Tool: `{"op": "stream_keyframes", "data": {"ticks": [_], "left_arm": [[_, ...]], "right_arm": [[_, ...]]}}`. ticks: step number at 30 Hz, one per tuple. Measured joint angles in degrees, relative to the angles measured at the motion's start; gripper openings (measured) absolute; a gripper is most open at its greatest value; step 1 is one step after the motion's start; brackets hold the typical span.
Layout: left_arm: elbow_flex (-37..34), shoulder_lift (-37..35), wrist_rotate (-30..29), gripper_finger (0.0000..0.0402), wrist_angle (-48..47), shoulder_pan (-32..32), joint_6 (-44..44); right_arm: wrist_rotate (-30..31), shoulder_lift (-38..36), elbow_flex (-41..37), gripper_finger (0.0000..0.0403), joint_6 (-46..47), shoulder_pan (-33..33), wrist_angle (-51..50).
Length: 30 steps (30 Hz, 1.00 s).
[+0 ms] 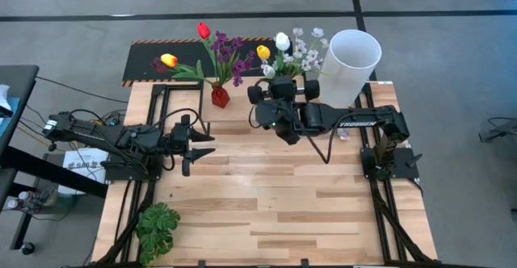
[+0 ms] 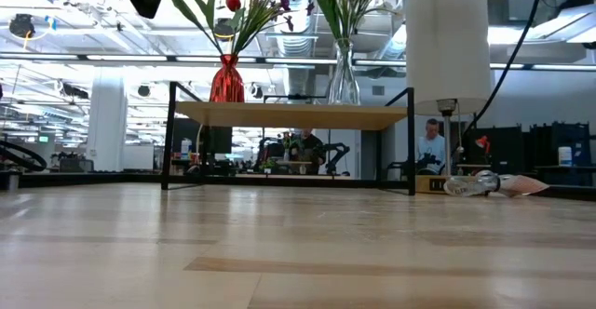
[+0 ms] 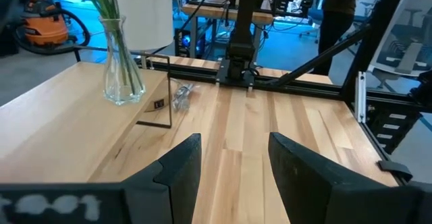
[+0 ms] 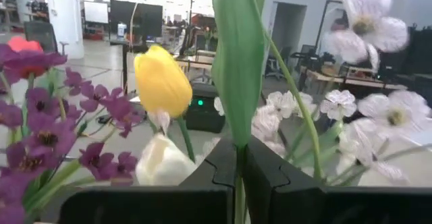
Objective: Pick and place flowers into a vace then onto a shelf
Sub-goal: Put the white flower into the transparent vase on the shelf
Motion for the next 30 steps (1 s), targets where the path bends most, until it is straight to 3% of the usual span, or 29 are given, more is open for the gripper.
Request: {"op": "stream_keyframes", "data": {"ticks": [6,10,30], "left_arm": [[0.0,0.0,-0.4,0.0162,-0.7,0.0,0.3],[0.0,0.0,-0.4,0.0162,-0.8,0.0,0.3],[0.0,0.0,-0.4,0.0162,-2.1,0.0,0.3]], "right_arm": [[-7.0,0.0,0.0,0.0004,-13.7,-2.2,11.7],[-7.6,0.0,0.0,0.0002,-17.2,-3.4,13.7],[-5.8,0.0,-0.1,0.0001,5.1,-4.5,-1.4]]}}
